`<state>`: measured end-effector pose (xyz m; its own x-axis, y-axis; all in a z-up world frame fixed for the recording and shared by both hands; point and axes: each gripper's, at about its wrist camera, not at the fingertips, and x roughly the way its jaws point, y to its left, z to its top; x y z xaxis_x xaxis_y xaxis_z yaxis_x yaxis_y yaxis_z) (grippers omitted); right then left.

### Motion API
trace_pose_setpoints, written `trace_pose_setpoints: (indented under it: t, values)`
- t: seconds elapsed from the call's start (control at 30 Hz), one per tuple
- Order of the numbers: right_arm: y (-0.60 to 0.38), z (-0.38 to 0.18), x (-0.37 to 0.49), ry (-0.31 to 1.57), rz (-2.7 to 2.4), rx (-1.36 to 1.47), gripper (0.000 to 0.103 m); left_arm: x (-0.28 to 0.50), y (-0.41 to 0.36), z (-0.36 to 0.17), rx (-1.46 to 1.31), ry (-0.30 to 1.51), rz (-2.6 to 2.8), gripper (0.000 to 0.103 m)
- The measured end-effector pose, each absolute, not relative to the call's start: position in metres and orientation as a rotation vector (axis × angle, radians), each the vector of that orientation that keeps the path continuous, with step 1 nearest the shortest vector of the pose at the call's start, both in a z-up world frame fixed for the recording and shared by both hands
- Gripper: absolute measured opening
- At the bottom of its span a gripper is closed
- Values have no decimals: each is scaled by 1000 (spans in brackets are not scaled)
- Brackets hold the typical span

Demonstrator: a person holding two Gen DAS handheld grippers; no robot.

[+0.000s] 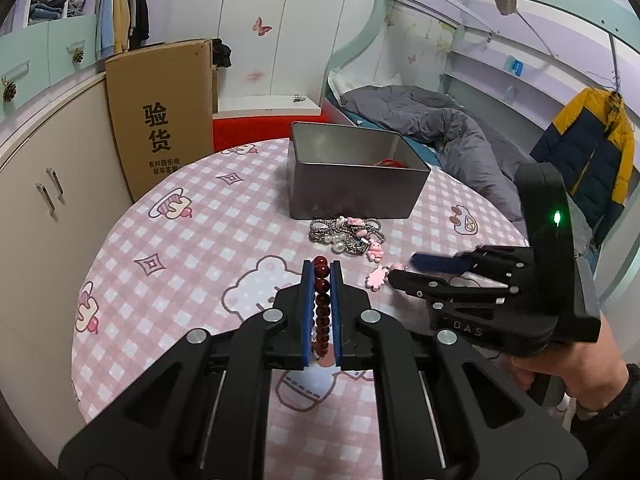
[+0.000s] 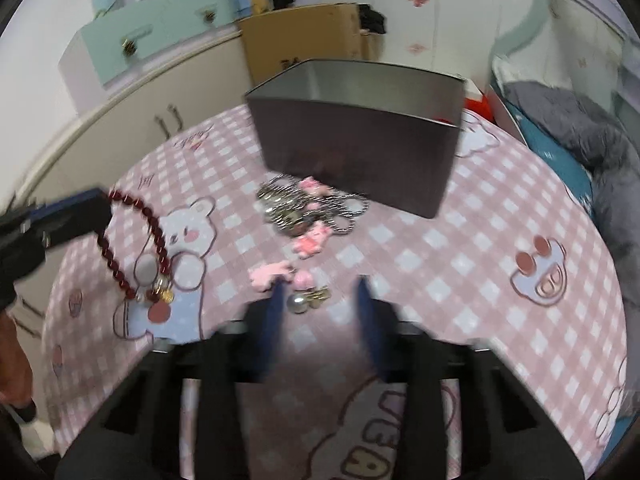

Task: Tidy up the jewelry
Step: 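Hold the dark red bracelet up with the left tool while the right tool grasps the pearl charm, then carry both items into the grey box and open both tools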

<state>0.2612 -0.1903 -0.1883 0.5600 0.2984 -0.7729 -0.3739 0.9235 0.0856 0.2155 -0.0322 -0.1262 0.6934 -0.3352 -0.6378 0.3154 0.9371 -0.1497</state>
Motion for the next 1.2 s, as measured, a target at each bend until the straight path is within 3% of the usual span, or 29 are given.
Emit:
trace_pose_setpoints:
  t: [0.47, 0.97, 1.2]
  values:
    - [-211, -166, 236, 846, 450, -17, 14, 214, -36, -118, -38, 696, -397, 8]
    - [-231, -48, 266, 578, 448, -11, 14, 236, -33, -30, -40, 497, -436, 8]
    - [-238, -25, 296, 540, 443, 7, 14, 271, -42, 0, -56, 456, -454, 8]
